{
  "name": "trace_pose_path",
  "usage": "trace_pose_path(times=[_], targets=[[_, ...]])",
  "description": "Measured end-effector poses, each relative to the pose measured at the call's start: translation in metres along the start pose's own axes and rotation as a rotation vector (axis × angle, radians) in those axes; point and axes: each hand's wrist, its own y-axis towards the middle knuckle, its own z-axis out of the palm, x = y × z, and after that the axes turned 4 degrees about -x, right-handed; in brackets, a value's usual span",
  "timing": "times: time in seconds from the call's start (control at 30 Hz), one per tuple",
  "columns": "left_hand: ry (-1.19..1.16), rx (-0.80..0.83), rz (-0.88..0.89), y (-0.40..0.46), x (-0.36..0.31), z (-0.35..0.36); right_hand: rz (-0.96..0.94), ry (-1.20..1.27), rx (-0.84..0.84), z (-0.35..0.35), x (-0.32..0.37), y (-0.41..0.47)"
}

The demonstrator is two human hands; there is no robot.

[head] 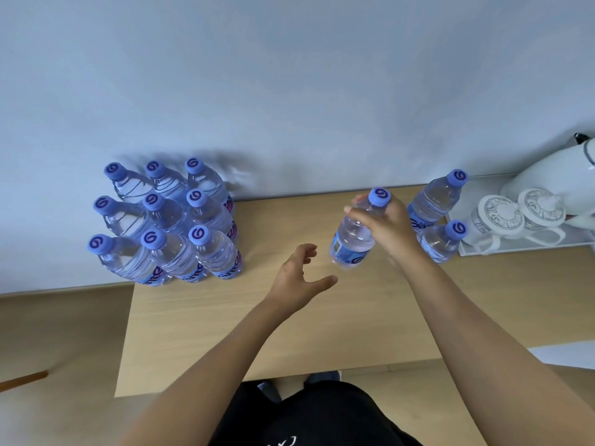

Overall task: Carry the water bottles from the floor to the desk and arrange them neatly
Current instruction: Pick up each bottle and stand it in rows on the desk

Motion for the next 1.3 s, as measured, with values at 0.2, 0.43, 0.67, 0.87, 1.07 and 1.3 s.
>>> trace_pose_path(times=[0.2, 0.43, 0.67, 0.87, 1.07, 1.3], targets=[[-0.186, 0.048, 0.044, -0.012, -0.020, -0.032, 0.018, 0.076, 0.198, 0.026, 0.058, -0.016], [-0.412, 0.180, 0.041, -0.037, -0.036, -0.053, 0.223, 0.249, 0.270, 0.057, 0.086, -0.030], [-0.471, 0.003, 0.037, -0.054, -0.029, -0.056, 0.246, 0.295, 0.176, 0.077, 0.085, -0.049], [-0.436, -0.057, 0.063, -0.063, -0.033, -0.063, 0.195, 0.287, 0.126, 0.092, 0.081, -0.061], [-0.444, 0.066, 0.046, -0.068, -0.036, -0.078, 0.213, 0.365, 0.208, 0.089, 0.086, -0.059], [-0.558, 0.175, 0.035, -0.072, -0.043, -0.085, 0.223, 0.461, 0.316, 0.083, 0.095, -0.056]])
